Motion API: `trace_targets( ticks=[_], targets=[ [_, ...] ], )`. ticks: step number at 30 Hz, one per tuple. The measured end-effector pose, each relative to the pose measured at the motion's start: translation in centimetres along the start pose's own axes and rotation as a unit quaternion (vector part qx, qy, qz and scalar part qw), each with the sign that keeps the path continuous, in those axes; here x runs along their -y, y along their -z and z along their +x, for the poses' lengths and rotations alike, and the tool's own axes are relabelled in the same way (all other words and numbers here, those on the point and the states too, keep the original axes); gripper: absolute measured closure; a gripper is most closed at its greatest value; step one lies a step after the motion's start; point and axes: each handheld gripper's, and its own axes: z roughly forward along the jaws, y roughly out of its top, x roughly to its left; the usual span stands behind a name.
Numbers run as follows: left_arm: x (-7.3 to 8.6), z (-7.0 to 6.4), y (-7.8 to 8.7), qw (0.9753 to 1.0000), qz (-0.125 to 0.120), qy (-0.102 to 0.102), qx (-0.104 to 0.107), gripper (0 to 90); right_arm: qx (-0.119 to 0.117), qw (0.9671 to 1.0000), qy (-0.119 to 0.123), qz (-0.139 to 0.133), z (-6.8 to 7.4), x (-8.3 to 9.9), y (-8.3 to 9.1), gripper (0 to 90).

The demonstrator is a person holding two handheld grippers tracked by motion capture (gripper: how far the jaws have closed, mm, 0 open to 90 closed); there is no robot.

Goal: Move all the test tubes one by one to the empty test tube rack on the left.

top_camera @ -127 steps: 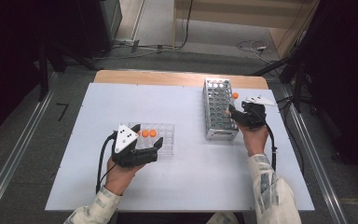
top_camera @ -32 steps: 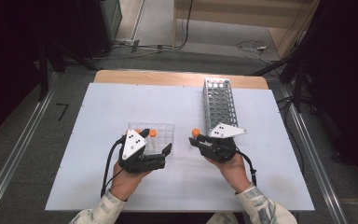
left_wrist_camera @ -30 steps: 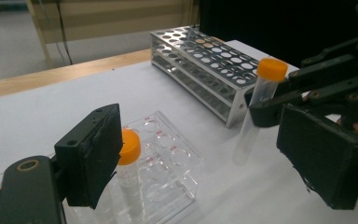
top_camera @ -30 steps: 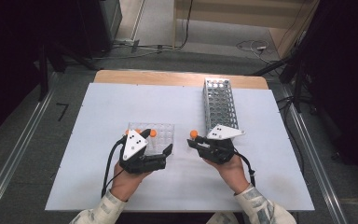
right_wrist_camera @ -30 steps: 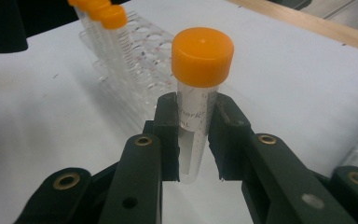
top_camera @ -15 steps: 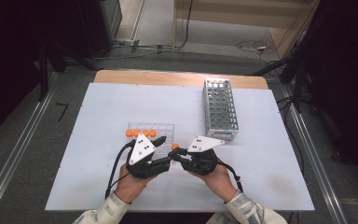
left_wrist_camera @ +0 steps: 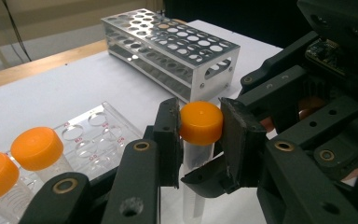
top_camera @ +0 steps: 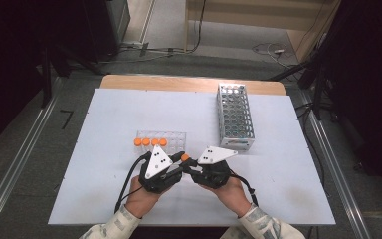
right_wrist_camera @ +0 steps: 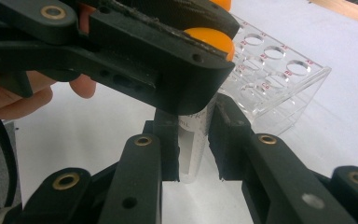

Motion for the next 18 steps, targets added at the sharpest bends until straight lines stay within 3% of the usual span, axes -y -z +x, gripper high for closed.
trace_targets(
  ticks=[5,8,10,15,18],
  targets=[
    [-0.2,0.1,0.0,1.0,-0.003,0.001,-0.002,70.9,-0.001,1.0,0.001,-0.001,0.0,0.0,0.0,69.3],
    [-1.0,0.8,0.5,0.9996,-0.022,0.008,-0.014,71.1,0.0,1.0,-0.001,-0.003,0.2,-0.3,0.3,44.9],
    [-1.8,1.5,1.0,0.9991,-0.033,0.012,-0.025,71.1,0.011,0.9999,-0.005,-0.01,0.1,-0.3,0.5,35.1],
    [-3.4,2.8,1.7,0.9977,-0.048,0.022,-0.042,71.1,0.022,0.999,-0.035,-0.014,-0.9,-0.1,0.8,25.0],
    [-3.9,3.5,2.0,0.9967,-0.057,0.027,-0.052,71.1,0.026,0.9988,-0.04,-0.011,-1.3,0.1,0.8,23.1]
  ],
)
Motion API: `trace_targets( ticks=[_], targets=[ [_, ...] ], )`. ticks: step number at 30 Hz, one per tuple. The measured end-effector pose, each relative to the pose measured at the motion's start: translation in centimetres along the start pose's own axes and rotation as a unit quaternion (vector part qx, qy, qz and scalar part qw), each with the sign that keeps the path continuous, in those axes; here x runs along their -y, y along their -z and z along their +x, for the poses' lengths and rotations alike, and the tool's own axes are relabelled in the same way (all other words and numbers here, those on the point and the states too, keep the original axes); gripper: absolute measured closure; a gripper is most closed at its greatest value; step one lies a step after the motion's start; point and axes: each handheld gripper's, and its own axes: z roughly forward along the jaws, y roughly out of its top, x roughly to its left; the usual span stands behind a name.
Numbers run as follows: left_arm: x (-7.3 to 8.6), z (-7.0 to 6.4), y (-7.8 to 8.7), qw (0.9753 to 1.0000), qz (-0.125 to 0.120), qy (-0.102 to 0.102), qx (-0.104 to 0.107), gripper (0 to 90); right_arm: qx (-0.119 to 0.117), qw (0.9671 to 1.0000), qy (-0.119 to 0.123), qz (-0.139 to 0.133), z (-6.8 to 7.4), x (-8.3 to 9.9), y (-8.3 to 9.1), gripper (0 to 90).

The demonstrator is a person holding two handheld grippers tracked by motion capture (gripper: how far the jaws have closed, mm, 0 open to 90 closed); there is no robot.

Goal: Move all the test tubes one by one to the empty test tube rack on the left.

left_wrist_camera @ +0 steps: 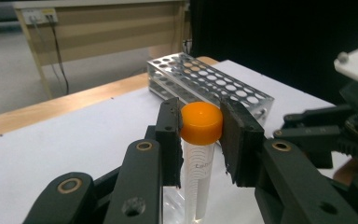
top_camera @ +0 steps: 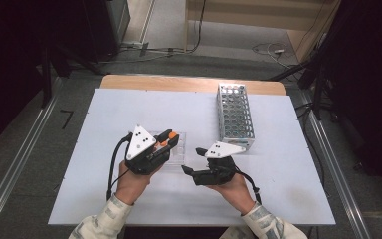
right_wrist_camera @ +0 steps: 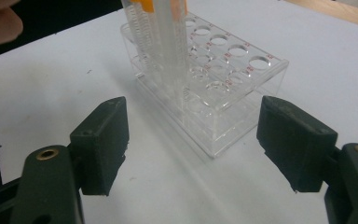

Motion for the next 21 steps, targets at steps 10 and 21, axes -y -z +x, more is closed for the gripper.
trace_targets(
  ticks=[10,21],
  targets=[
    [0.2,1.0,-1.6,0.9996,0.006,-0.003,-0.027,71.1,0.004,1.0,-0.008,0.001,-0.3,0.2,-0.1,22.7],
    [1.8,0.7,-2.7,0.9986,0.04,-0.012,-0.031,70.9,0.009,0.9999,-0.011,0.002,-0.4,0.3,0.2,23.2]
  ],
)
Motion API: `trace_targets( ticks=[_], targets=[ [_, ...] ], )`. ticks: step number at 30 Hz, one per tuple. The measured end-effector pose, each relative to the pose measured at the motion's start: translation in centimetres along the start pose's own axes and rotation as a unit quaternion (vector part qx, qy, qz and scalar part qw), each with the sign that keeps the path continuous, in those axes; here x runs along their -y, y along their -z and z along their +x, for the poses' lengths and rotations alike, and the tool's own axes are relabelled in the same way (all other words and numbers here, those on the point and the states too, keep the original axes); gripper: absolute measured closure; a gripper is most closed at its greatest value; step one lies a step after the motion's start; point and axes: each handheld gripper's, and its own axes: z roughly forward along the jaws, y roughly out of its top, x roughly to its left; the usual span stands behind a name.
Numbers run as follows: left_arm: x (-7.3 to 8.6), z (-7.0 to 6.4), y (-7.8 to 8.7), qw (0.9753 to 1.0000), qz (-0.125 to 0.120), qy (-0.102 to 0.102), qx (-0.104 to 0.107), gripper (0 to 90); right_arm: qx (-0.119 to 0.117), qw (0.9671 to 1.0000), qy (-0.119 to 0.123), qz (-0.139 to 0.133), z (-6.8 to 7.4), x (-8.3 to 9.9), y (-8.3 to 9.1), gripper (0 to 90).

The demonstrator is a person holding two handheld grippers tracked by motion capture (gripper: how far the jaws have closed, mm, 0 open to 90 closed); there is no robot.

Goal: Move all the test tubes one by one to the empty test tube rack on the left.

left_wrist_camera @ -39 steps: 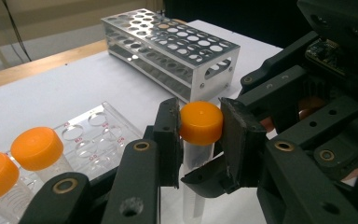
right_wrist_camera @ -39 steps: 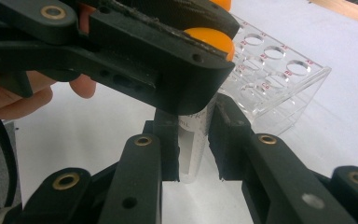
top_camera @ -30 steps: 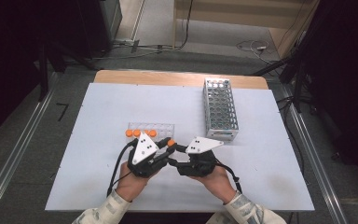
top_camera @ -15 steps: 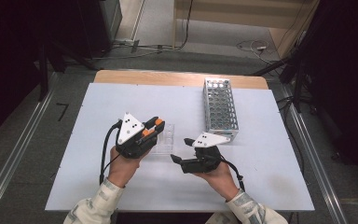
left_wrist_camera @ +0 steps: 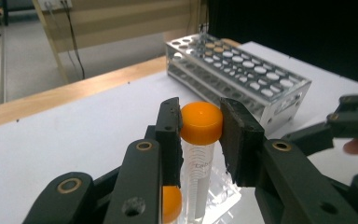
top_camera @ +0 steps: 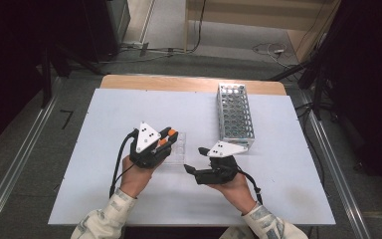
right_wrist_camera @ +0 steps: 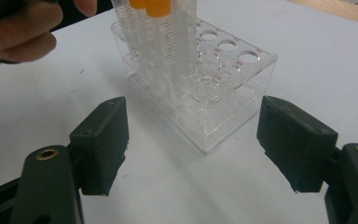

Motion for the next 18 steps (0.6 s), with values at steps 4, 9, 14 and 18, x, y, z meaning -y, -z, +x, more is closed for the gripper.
trace_targets(
  ticks=[4,9,14,18],
  targets=[
    [0.9,-0.1,-0.4,0.9999,0.015,-0.004,-0.003,70.6,0.0,1.0,0.0,0.003,0.0,0.2,-0.1,23.4],
    [1.4,-0.2,-0.4,0.9997,0.02,-0.01,-0.004,70.1,0.0,1.0,-0.001,0.002,-0.2,0.2,0.0,23.5],
    [1.4,-0.2,-0.3,0.9997,0.02,-0.011,-0.004,70.1,0.0,1.0,-0.001,0.003,-0.1,0.3,0.0,23.7],
    [1.4,-0.2,-0.3,0.9997,0.02,-0.012,-0.003,70.0,-0.001,1.0,0.001,0.003,-0.1,0.3,0.0,23.7]
  ],
)
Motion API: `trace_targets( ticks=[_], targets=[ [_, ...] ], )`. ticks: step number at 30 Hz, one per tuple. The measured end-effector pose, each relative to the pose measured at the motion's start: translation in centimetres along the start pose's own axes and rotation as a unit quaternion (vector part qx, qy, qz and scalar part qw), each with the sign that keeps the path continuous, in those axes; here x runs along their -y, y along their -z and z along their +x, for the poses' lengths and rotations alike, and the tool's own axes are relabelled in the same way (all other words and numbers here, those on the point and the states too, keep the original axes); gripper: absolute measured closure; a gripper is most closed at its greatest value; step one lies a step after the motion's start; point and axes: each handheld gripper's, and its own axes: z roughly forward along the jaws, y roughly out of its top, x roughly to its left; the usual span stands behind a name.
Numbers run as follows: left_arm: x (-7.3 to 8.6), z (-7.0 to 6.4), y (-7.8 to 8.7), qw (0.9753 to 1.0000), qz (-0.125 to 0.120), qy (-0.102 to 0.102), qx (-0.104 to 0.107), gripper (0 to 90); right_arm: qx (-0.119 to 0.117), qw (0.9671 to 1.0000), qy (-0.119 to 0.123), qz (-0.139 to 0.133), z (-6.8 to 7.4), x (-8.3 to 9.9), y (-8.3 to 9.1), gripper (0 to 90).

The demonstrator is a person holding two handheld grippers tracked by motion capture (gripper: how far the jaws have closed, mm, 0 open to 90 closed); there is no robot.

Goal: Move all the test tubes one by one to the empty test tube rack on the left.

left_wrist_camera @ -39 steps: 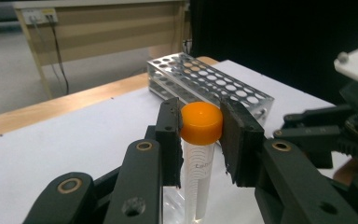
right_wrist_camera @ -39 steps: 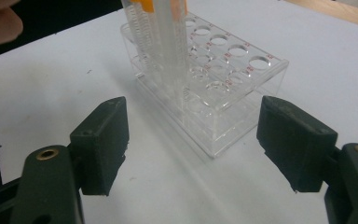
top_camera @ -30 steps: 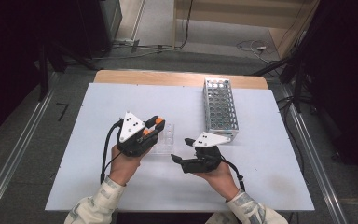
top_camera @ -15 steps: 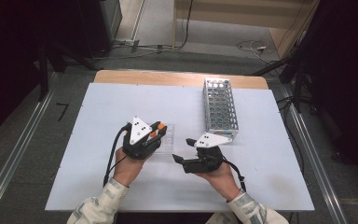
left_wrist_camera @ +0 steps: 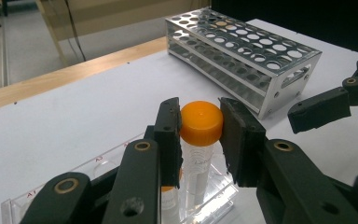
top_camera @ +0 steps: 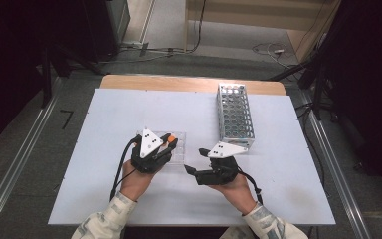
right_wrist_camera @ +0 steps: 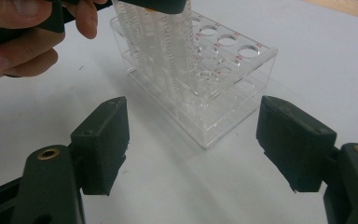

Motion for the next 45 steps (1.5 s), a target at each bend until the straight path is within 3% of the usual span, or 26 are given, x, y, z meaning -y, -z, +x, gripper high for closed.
trace_targets(
  ticks=[11,18,21,26,36,45],
  targets=[
    [-0.1,0.1,0.1,1.0,0.0,0.003,0.004,65.7,0.0,1.0,-0.003,0.0,0.0,0.0,0.0,24.0],
    [-0.3,0.0,0.5,0.9998,-0.014,0.007,0.008,60.4,0.0,1.0,-0.005,-0.002,0.0,0.0,0.1,24.0],
    [-0.5,0.1,0.8,0.9995,-0.018,0.019,0.016,53.0,0.002,1.0,-0.006,-0.003,-0.1,0.0,0.1,24.0],
    [-0.6,0.1,1.0,0.9996,-0.011,0.023,0.015,42.7,0.006,0.9999,-0.01,-0.004,-0.4,0.1,0.3,23.9],
    [-0.2,0.2,2.1,0.9994,-0.016,0.031,-0.008,21.4,0.024,0.9995,-0.018,-0.01,-1.4,0.3,1.1,23.9],
    [1.1,1.1,2.9,0.9987,-0.016,0.039,-0.027,20.5,0.044,0.9985,-0.028,-0.016,-2.6,1.0,2.3,23.6]
  ],
)
